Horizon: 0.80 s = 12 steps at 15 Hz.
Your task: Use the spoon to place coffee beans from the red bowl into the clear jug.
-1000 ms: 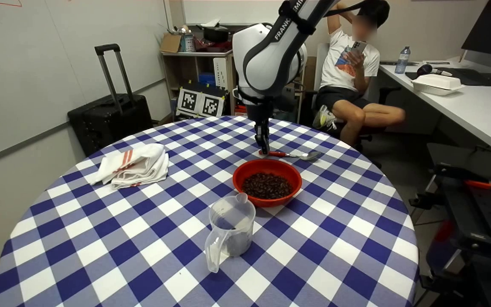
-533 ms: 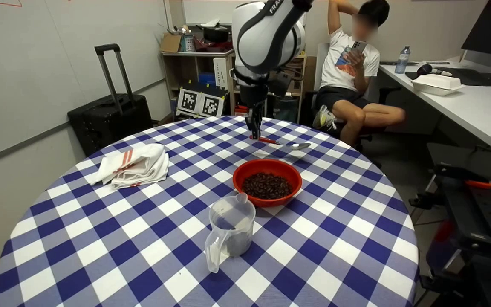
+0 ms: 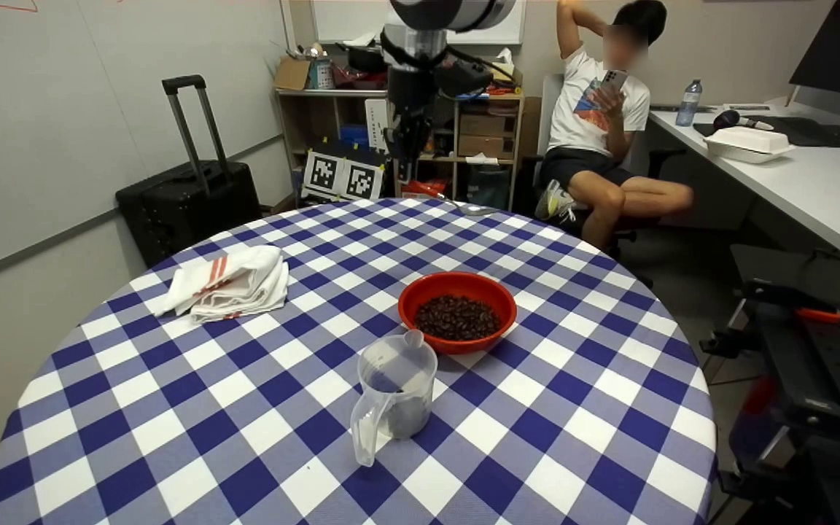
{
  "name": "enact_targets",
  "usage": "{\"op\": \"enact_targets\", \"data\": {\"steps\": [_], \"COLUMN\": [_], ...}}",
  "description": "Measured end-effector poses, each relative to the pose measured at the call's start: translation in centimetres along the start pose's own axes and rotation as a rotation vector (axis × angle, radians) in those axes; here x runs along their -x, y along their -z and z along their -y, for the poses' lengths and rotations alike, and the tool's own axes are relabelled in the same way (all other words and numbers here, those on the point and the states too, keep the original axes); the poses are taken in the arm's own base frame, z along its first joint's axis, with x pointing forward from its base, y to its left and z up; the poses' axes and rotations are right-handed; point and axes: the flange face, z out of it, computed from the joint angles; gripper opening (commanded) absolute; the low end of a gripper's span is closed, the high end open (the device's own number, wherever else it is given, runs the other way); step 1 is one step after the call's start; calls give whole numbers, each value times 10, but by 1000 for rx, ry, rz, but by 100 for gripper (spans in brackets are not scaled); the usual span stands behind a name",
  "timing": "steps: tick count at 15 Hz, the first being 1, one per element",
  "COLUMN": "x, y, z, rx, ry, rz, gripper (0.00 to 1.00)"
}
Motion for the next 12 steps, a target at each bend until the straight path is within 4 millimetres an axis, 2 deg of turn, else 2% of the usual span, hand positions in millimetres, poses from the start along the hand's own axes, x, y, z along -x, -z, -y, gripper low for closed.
{"op": "enact_targets", "data": {"steps": [3, 6, 9, 12], "x": [-9, -14, -10, -3], "y": [37, 65, 75, 72], "z": [25, 56, 82, 92], "rx": [-97, -188, -245, -245], "ry": [-46, -12, 93, 171], "rz": [-65, -151, -215, -252], "gripper": [5, 5, 5, 5]}}
